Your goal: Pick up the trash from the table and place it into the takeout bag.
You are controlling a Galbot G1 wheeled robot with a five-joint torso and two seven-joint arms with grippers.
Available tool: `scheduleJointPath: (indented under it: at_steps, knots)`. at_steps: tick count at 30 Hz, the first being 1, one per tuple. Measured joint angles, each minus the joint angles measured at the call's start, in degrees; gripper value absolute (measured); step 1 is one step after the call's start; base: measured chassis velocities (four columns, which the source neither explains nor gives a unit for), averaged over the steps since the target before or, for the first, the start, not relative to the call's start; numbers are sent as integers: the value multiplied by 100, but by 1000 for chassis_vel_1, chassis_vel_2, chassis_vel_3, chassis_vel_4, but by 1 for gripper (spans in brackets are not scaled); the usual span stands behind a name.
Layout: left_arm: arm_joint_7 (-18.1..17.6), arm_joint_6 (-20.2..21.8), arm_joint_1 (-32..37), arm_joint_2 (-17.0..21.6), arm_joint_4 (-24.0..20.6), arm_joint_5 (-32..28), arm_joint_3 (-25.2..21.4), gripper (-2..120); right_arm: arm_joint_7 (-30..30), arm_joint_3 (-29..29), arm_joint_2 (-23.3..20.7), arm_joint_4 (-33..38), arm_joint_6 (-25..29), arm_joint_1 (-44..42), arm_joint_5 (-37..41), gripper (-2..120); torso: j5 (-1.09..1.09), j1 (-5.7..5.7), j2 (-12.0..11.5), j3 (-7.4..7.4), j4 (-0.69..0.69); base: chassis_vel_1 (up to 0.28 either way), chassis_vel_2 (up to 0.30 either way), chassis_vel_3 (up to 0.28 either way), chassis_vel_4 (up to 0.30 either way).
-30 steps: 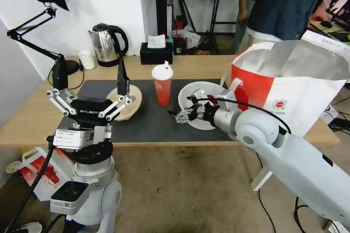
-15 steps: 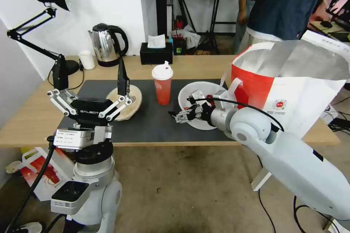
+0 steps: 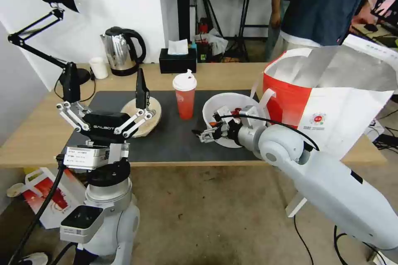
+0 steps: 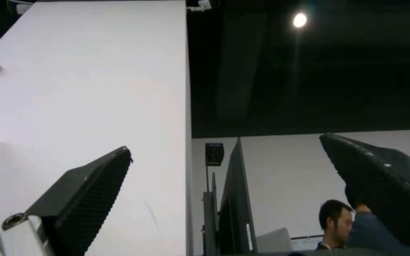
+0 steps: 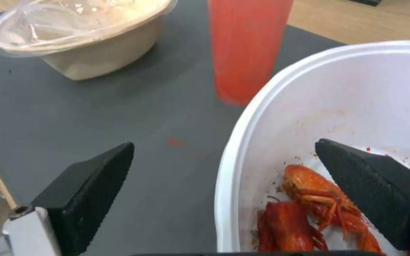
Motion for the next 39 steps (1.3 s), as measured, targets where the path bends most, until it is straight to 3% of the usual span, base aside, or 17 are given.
scheduleJointPath:
  at_steps: [7, 19, 22, 25, 26, 33, 39]
  knots:
    - [0, -10, 2, 0, 1, 1, -2, 100, 0, -20, 26, -37, 1, -3, -51, 96, 0, 0, 0, 0, 0, 0, 0, 0, 0]
    - [0, -21, -1, -1, 2, 1, -7, 100, 1, -45, -9, -50, 5, -2, -100, 58, 0, 0, 0, -1, 1, 0, 0, 0, 0]
    - [0, -23, -3, -2, 11, 6, 3, 100, 4, -45, -23, -44, 10, -7, -100, 41, 0, 0, 2, -1, 0, 0, 0, 0, 0]
    - [0, -23, -4, -2, 12, 9, 5, 100, 6, -45, -24, -40, 11, -6, -100, 39, 0, 0, 2, -1, 0, 0, 0, 0, 0]
    - [0, -24, -5, -2, 12, 14, 6, 100, 8, -45, -25, -21, 13, -7, -97, 28, 0, 0, 2, -1, 0, 0, 0, 0, 0]
    - [0, -26, -4, -3, 12, 21, -2, 100, 14, -40, -25, 20, 19, 10, -78, 3, 0, 0, 2, 0, 0, 0, 0, 0, 0]
    - [0, -27, -12, -3, 11, 25, -3, 100, 29, -37, -25, 28, 20, 12, -71, 0, 0, -1, 1, 0, 0, 0, 0, 0, 0]
